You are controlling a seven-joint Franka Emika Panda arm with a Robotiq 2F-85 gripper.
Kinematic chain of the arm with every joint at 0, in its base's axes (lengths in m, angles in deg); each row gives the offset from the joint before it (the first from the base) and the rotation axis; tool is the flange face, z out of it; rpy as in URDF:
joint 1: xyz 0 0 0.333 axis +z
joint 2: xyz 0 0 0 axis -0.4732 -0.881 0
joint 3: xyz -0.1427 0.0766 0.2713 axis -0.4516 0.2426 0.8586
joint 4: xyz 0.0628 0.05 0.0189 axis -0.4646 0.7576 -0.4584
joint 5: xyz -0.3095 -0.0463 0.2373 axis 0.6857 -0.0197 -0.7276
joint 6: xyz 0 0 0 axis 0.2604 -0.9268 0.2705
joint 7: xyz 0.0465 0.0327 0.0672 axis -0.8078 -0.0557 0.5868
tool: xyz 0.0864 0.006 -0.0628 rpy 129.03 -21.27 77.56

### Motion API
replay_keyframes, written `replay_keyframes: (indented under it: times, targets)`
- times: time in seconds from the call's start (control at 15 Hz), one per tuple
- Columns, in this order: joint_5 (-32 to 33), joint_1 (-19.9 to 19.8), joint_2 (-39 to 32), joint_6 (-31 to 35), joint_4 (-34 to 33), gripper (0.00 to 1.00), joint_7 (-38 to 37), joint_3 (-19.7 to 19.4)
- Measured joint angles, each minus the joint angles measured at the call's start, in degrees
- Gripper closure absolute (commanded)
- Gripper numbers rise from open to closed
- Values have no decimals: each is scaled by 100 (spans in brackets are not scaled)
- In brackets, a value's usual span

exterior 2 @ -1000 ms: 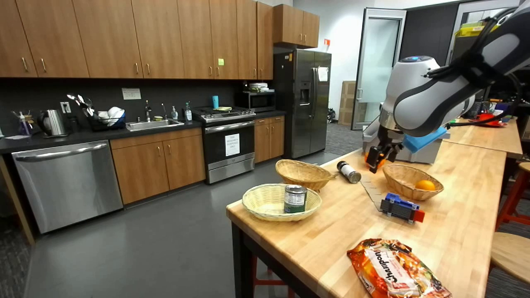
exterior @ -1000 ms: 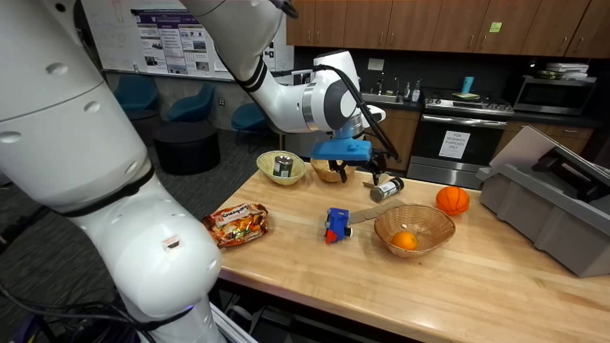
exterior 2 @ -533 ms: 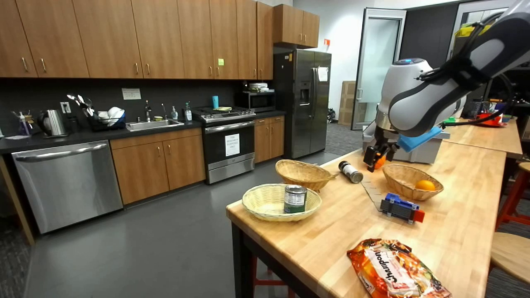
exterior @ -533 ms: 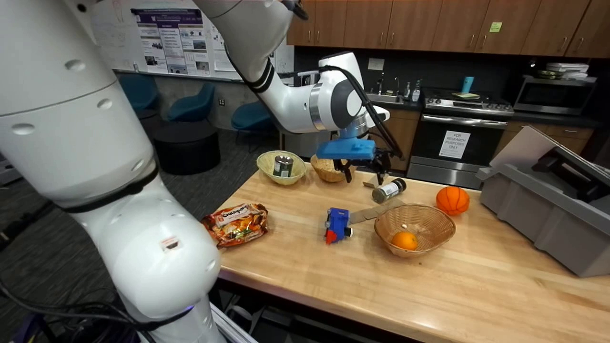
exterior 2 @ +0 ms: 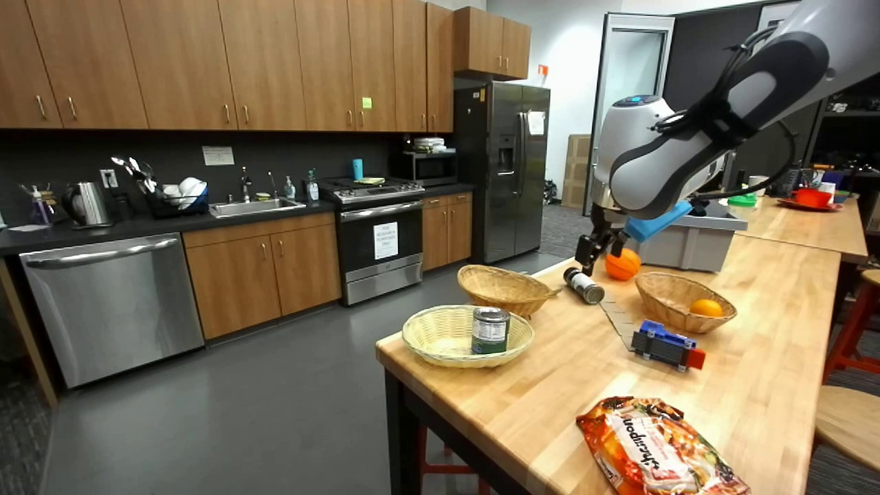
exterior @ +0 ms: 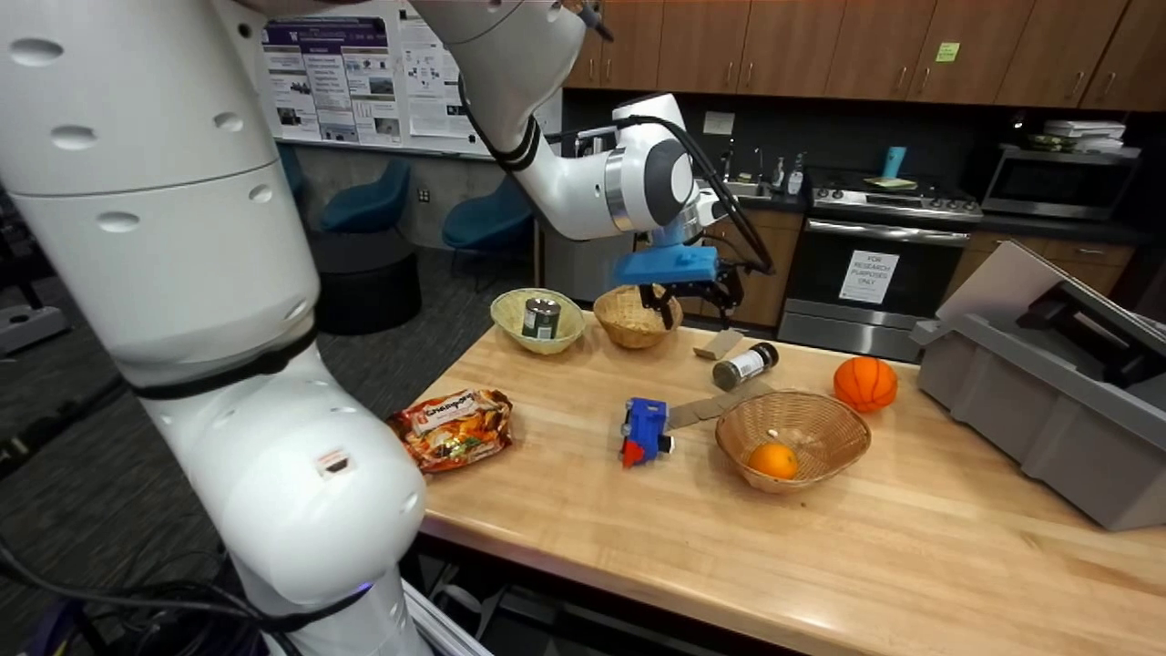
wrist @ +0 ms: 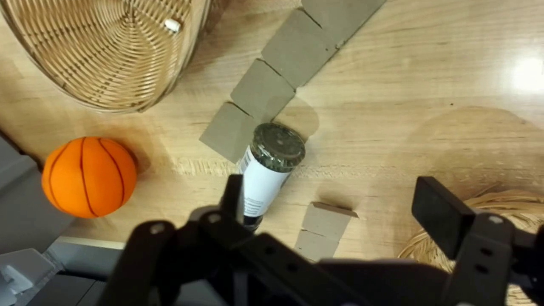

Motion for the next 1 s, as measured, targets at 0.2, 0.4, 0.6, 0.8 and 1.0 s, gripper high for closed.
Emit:
replay_keyframes:
  times: [0.2, 0.4, 0.6, 0.8, 1.0]
  targets:
    - [3, 47, -67, -109, -29, 0, -112, -6]
    - [3, 32, -86, -197, 76, 0, -251, -85]
    - [3, -6, -83, -202, 306, 0, -423, -220]
    - [3, -78, -73, -199, 562, 0, -592, -358]
    - [30, -170, -35, -167, 755, 0, -704, -479]
